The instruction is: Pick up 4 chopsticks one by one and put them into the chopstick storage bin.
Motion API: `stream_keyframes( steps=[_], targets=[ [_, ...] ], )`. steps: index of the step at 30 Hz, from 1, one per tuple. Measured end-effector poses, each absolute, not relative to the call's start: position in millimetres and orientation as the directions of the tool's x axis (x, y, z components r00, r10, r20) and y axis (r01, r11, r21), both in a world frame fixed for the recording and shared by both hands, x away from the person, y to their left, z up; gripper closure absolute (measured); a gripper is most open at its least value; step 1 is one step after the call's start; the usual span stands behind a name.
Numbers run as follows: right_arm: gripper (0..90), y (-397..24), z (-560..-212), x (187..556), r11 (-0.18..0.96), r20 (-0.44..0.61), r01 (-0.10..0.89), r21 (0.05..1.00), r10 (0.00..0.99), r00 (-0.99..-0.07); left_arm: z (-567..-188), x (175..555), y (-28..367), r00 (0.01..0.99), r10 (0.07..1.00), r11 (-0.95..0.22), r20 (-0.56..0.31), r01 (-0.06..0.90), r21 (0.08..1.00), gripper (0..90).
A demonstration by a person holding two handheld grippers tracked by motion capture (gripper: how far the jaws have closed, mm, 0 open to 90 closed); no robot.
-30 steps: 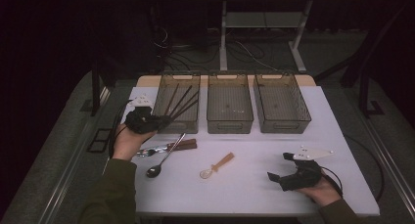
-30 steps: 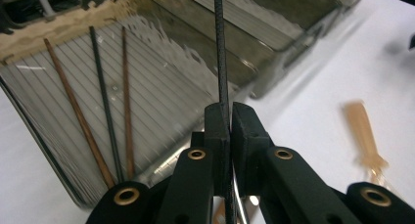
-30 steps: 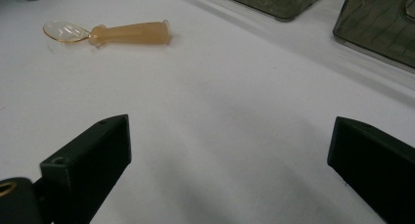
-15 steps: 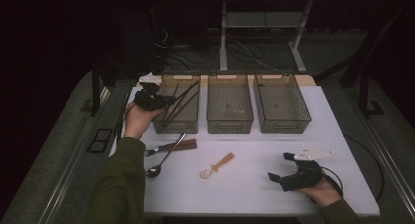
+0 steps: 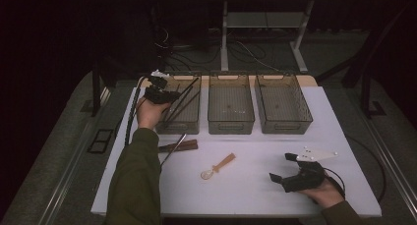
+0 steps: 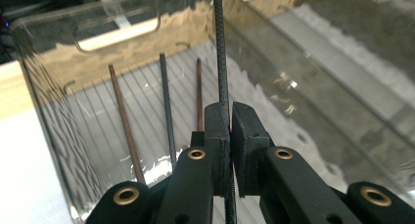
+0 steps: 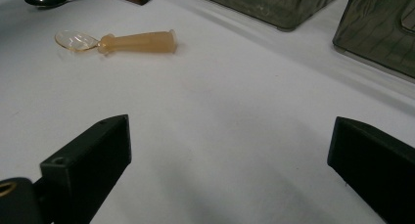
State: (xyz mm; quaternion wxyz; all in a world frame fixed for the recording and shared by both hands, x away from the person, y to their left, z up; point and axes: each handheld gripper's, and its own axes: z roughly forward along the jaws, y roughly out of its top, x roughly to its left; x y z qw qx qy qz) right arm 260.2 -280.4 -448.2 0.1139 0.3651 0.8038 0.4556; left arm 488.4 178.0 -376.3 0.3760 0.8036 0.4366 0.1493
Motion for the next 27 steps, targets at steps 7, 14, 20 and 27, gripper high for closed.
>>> stream_keyframes(
  steps=[7,14,20,27],
  targets=[
    [2.1,-280,-448,259,0.319,0.149,0.481,0.817,0.689,-0.709,-381,489,175,0.537,0.841,-0.321,-0.067,0.594,0.738,70.4],
    [2.2,-279,-448,259,0.328,0.144,0.482,0.813,0.688,-0.711,-379,482,172,0.571,0.819,-0.350,-0.057,0.577,0.738,51.8],
    [2.2,-279,-449,260,0.333,0.138,0.480,0.812,0.688,-0.712,-378,472,173,0.602,0.797,-0.370,-0.054,0.557,0.743,46.1],
    [2.2,-278,-449,260,0.341,0.134,0.478,0.810,0.685,-0.716,-373,455,174,0.627,0.777,-0.359,-0.055,0.514,0.779,41.8]
  ],
)
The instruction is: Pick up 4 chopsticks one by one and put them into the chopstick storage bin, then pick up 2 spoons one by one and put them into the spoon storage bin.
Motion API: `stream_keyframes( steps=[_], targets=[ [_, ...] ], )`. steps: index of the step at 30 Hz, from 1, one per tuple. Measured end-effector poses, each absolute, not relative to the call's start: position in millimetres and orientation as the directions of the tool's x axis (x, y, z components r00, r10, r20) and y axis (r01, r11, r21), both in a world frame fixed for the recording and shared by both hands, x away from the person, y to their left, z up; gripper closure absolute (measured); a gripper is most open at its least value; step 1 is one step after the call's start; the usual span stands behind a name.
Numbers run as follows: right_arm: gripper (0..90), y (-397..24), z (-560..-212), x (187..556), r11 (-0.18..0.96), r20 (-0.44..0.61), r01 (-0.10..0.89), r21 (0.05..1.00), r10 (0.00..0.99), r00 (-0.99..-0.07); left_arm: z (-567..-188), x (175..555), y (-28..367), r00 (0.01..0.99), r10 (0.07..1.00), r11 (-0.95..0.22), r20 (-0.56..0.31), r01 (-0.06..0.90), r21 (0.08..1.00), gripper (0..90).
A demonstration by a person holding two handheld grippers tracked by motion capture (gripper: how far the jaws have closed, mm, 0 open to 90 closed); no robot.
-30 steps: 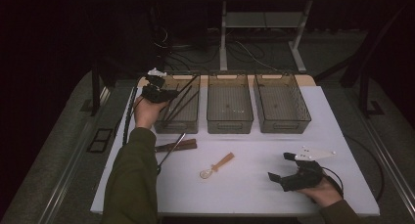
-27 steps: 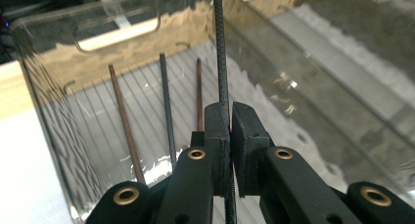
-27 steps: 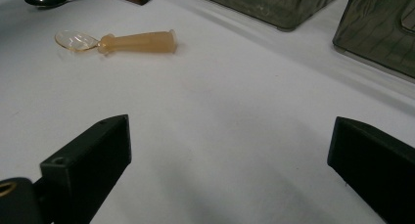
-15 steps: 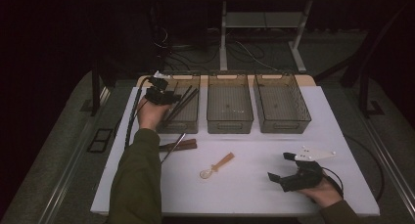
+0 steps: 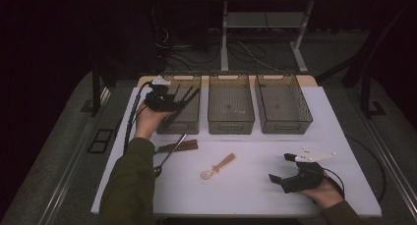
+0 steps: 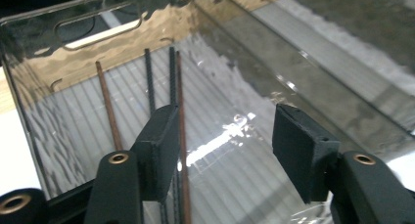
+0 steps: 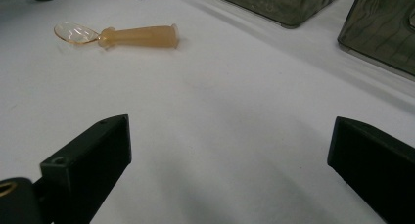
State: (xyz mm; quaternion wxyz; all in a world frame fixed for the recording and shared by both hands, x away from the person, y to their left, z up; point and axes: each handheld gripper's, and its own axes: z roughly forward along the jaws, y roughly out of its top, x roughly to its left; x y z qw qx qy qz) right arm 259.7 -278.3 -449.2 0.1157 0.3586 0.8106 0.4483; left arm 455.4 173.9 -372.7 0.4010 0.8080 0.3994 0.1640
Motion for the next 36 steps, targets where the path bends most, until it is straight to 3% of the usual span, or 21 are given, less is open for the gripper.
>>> stream_keyframes(
  steps=[16,36],
  targets=[
    [2.2,-278,-449,260,0.348,0.126,0.474,0.808,0.685,-0.718,-373,416,173,0.664,0.747,-0.406,-0.022,0.483,0.776,34.7],
    [2.2,-279,-448,259,0.345,0.127,0.476,0.809,0.687,-0.715,-386,364,160,0.712,0.701,-0.405,-0.043,0.446,0.798,24.6]
  ],
)
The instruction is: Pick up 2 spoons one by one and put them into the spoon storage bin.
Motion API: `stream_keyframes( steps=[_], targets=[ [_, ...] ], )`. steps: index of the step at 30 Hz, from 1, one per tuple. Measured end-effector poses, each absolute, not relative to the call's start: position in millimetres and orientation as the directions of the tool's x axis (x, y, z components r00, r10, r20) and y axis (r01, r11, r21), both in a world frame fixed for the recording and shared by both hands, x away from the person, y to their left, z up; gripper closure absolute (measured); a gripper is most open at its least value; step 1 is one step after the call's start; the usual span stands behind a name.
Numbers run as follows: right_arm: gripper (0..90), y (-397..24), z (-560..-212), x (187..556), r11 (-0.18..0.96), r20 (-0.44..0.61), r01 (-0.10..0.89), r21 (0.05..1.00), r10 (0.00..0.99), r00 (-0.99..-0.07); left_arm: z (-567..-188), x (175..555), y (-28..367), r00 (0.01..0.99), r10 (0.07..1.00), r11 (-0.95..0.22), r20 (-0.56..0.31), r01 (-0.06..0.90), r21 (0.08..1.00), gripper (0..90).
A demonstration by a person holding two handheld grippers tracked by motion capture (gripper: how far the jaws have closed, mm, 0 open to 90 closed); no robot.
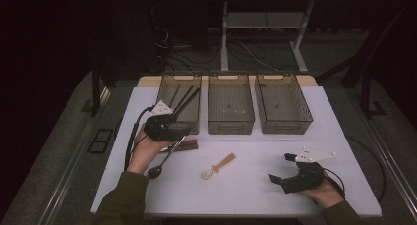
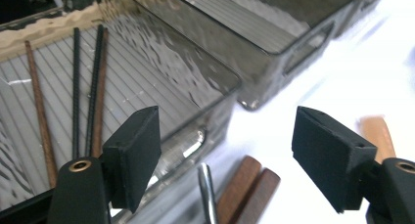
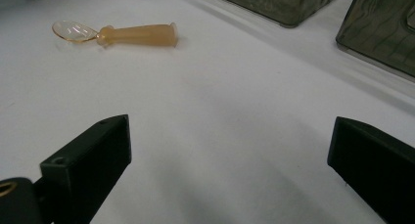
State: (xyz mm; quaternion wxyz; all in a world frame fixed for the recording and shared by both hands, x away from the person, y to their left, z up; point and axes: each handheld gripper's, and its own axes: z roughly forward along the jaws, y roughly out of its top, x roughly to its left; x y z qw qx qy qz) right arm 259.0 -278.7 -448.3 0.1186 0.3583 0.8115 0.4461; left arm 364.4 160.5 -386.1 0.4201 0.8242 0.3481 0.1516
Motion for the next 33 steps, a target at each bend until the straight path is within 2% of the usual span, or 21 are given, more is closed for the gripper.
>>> stream_keyframes(
  steps=[18,24,33],
  targets=[
    [2.2,-277,-447,258,0.346,0.122,0.469,0.813,0.685,-0.718,-405,325,142,0.750,0.659,-0.427,-0.058,0.436,0.792,10.6],
    [2.2,-277,-447,258,0.349,0.120,0.468,0.812,0.684,-0.719,-408,321,132,0.750,0.658,-0.420,-0.069,0.441,0.793,0.0],
    [2.2,-277,-447,258,0.353,0.118,0.468,0.810,0.683,-0.721,-415,319,115,0.775,0.625,-0.426,-0.092,0.437,0.792,0.0]
  ],
)
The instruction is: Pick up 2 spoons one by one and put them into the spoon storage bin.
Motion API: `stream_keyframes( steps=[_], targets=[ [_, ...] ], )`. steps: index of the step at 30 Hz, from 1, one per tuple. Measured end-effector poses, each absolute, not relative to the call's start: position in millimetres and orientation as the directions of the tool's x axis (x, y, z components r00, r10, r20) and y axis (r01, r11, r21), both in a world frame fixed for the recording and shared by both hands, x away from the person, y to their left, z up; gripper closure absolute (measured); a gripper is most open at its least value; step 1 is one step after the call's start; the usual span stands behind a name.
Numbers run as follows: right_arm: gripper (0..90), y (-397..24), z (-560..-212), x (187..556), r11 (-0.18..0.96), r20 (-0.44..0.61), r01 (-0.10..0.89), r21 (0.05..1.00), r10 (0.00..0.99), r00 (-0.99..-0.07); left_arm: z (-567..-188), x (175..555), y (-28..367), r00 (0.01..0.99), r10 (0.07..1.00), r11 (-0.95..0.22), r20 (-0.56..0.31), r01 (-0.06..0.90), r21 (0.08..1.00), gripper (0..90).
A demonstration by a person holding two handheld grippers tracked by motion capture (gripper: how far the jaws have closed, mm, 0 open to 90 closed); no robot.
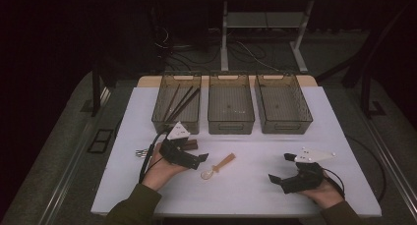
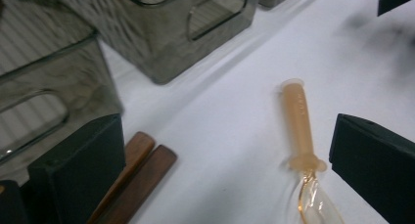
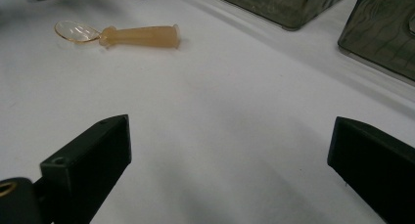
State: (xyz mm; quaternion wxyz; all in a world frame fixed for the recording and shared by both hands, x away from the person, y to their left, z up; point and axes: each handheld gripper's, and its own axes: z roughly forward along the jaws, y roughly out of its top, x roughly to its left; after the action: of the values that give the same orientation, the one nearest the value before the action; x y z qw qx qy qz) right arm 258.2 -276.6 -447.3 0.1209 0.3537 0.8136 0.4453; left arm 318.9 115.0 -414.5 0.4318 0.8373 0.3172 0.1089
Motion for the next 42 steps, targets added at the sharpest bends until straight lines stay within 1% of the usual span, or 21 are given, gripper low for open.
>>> stream_keyframes(
  steps=[7,12,17,23,24,30,35,40,42],
  targets=[
    [2.2,-277,-448,258,0.353,0.120,0.471,0.809,0.685,-0.719,-420,317,97,0.798,0.598,-0.460,-0.077,0.420,0.783,0.4],
    [2.2,-277,-448,258,0.353,0.120,0.471,0.809,0.685,-0.719,-424,317,83,0.813,0.576,-0.478,-0.082,0.417,0.773,1.7],
    [2.1,-277,-448,258,0.351,0.121,0.472,0.809,0.685,-0.718,-424,317,70,0.820,0.565,-0.480,-0.088,0.414,0.774,7.2],
    [2.2,-277,-448,259,0.353,0.121,0.471,0.808,0.684,-0.719,-428,321,57,0.818,0.564,-0.470,-0.108,0.426,0.773,16.4],
    [2.2,-277,-448,259,0.353,0.121,0.472,0.808,0.684,-0.719,-428,322,55,0.826,0.555,-0.486,-0.098,0.418,0.767,17.5],
    [2.2,-277,-448,259,0.352,0.123,0.475,0.807,0.686,-0.717,-432,321,42,0.835,0.540,-0.501,-0.107,0.422,0.756,32.8],
    [2.2,-277,-448,259,0.353,0.121,0.473,0.807,0.685,-0.718,-436,320,30,0.850,0.522,-0.548,-0.071,0.398,0.736,50.4],
    [2.2,-277,-448,259,0.351,0.121,0.471,0.810,0.685,-0.718,-443,319,21,0.863,0.504,-0.595,-0.040,0.380,0.708,60.9],
    [2.2,-277,-448,258,0.351,0.120,0.469,0.811,0.685,-0.719,-444,318,20,0.861,0.509,-0.606,-0.019,0.374,0.702,63.4]
  ],
)
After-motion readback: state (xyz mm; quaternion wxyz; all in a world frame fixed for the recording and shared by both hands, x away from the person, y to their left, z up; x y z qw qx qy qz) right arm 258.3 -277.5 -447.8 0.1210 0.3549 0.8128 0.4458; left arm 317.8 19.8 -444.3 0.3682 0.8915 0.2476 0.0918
